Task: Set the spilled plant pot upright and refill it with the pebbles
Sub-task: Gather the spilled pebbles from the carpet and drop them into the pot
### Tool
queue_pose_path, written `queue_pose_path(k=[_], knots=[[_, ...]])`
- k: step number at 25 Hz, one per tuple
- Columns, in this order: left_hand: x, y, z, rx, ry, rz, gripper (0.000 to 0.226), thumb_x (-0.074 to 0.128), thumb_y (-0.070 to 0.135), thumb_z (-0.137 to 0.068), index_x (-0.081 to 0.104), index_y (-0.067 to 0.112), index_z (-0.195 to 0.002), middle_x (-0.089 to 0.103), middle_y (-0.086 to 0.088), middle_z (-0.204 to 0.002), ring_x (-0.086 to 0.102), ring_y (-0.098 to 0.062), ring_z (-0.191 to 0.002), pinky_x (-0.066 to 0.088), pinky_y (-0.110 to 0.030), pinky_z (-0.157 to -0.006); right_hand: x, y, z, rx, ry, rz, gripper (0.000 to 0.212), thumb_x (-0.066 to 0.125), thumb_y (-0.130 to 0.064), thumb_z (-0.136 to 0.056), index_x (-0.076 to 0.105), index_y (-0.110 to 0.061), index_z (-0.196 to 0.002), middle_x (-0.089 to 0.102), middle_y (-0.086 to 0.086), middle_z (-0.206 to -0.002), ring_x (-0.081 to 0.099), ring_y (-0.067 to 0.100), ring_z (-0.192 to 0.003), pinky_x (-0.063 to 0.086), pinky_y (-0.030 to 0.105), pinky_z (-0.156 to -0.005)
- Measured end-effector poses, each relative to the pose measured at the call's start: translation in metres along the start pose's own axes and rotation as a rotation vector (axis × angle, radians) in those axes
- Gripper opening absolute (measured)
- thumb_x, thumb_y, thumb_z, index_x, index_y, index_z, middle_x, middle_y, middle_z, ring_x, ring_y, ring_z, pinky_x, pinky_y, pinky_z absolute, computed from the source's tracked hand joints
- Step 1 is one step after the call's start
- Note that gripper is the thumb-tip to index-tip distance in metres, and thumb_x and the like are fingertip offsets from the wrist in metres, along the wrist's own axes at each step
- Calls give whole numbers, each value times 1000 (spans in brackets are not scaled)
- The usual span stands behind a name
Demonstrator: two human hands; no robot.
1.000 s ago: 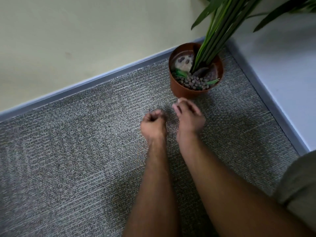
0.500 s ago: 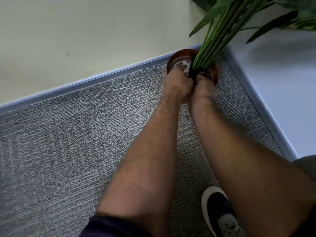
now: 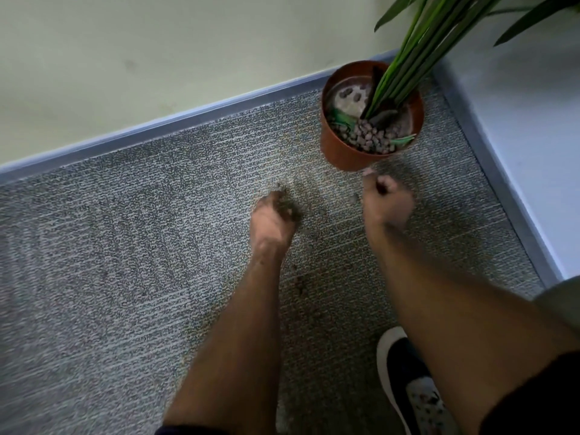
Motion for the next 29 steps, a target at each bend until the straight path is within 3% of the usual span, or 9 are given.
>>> queue_pose_path(k=[2,4,6,8,12,17,23,26,29], knots=[[8,-13,-2,38,-63,-208,55,68,26,-94,49,30,-145,54,-1,-145,59,-20,-123,51,-40,-108,16,21,8,41,-243,95,41,72,-50,-86,78,-14,-104,78,5,-94,71,22,-88,52,28,-73],[13,-17,-3,108,-136,-457,73,64,29,-96,26,28,-159,25,-3,-166,28,-27,-151,26,-45,-125,29,37,7,59,-416,236,46,73,-48,-86,72,-20,-122,75,5,-113,69,24,-105,55,33,-89],[13,-25,-3,109,-237,-524,82,59,17,-98,10,29,-163,3,4,-171,7,-23,-157,14,-43,-128,39,46,5,5,-533,465,47,69,-38,-91,62,-24,-135,62,6,-137,59,27,-124,48,34,-104],[15,-37,-3,107,-307,-566,82,51,4,-96,8,27,-163,0,7,-170,8,-20,-157,17,-41,-127,44,44,3,-142,-566,608,43,62,-24,-95,59,-20,-138,53,6,-145,53,30,-130,44,35,-109],[19,-48,-5,97,-318,-589,82,48,0,-95,12,30,-162,-1,16,-169,19,-16,-154,26,-44,-124,57,24,3,-442,-529,727,31,61,-15,-94,70,-17,-124,65,8,-129,63,32,-113,54,38,-95],[28,-46,11,140,-310,-648,84,46,-3,-96,7,33,-162,-5,11,-170,11,-17,-156,27,-45,-123,68,10,7,-444,-555,726,18,67,-13,-90,76,-20,-104,71,7,-112,68,29,-99,53,30,-81],[43,-13,20,259,-364,-732,89,51,1,-96,0,29,-163,-14,4,-170,4,-21,-157,22,-46,-124,82,7,37,-473,-755,598,32,70,-23,-92,71,-19,-123,63,6,-126,63,25,-109,52,33,-96],[45,-10,19,258,-353,-778,81,52,3,-96,9,19,-163,3,3,-171,17,-26,-155,28,-45,-123,85,7,38,-506,-759,665,21,70,-22,-91,74,-18,-112,63,5,-116,62,26,-105,53,32,-93],[41,-19,17,256,-270,-778,64,55,-4,-93,38,14,-151,36,-5,-155,45,-30,-135,46,-47,-110,88,-2,47,-580,-794,726,1,70,-22,-91,71,-22,-90,55,-3,-99,58,20,-91,48,27,-77]])
Point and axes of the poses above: each hand's wrist, its own z-axis away from the middle knuckle, its own x-axis out of the palm, y = z × x, the point moved 7 cm from there along -z, towards the middle knuckle
